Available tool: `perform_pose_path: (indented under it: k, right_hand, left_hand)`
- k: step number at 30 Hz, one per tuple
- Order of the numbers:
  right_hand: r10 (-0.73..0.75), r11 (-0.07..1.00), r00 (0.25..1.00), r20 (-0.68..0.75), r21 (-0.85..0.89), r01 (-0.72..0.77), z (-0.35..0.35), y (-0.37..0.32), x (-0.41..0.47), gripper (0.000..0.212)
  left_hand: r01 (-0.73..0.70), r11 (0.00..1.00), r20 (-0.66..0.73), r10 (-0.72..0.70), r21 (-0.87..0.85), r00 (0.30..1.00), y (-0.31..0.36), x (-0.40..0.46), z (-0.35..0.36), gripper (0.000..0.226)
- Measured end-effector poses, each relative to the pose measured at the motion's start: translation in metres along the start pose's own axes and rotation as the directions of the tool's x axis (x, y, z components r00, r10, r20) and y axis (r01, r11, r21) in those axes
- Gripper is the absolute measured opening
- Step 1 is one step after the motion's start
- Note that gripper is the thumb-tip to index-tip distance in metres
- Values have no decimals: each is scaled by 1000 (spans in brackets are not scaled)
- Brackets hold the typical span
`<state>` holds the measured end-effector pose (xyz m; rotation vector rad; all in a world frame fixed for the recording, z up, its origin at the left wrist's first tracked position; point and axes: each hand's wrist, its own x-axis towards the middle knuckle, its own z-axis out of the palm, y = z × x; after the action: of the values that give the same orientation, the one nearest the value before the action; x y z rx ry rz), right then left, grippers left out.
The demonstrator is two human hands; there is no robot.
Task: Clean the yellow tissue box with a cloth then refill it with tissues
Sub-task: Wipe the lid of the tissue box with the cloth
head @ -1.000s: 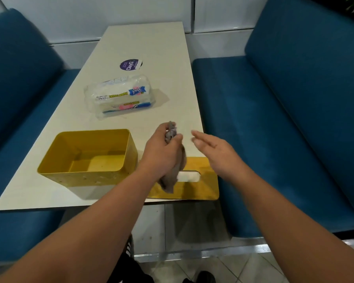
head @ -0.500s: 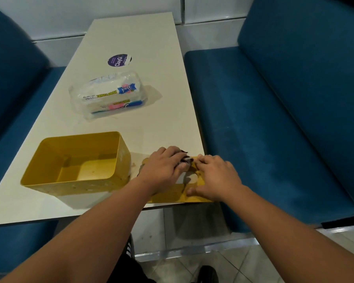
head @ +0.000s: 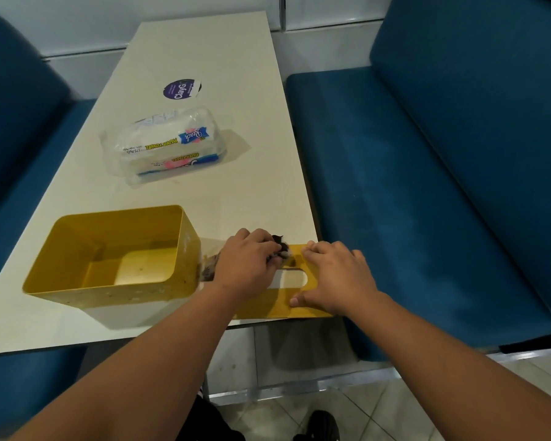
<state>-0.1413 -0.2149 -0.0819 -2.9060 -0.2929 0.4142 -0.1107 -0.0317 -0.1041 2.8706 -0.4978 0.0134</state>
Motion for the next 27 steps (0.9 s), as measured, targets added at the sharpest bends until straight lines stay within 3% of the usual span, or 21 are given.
perform_pose_path:
  k: [5,10,15,21,27]
  right_hand:
    - [-8,1000,1000,-12,7,8,0,0,-1,97]
    - [-5,1000,1000,-6,5,5,-1,0,-2,100]
    - [-8,1000,1000,-16,13,9,0,0,-1,97]
    - [-4,1000,1000,6,-29,4,-3,-2,-3,99]
    - [-11,1000,1000,-6,-24,11,-3,-5,-2,92]
  left_hand:
    - [-91,995,60,89,32,994,9,4,-1,34]
    - [43,999,-29,-43,7,999,-2,-8,1,30]
    - [-70,997,56,69,19,996,22,1,1,34]
    - [216,976,-44,-215,20,976,-2,-7,0,33]
    - [162,987,21,-162,22,987,27,-8,-4,37]
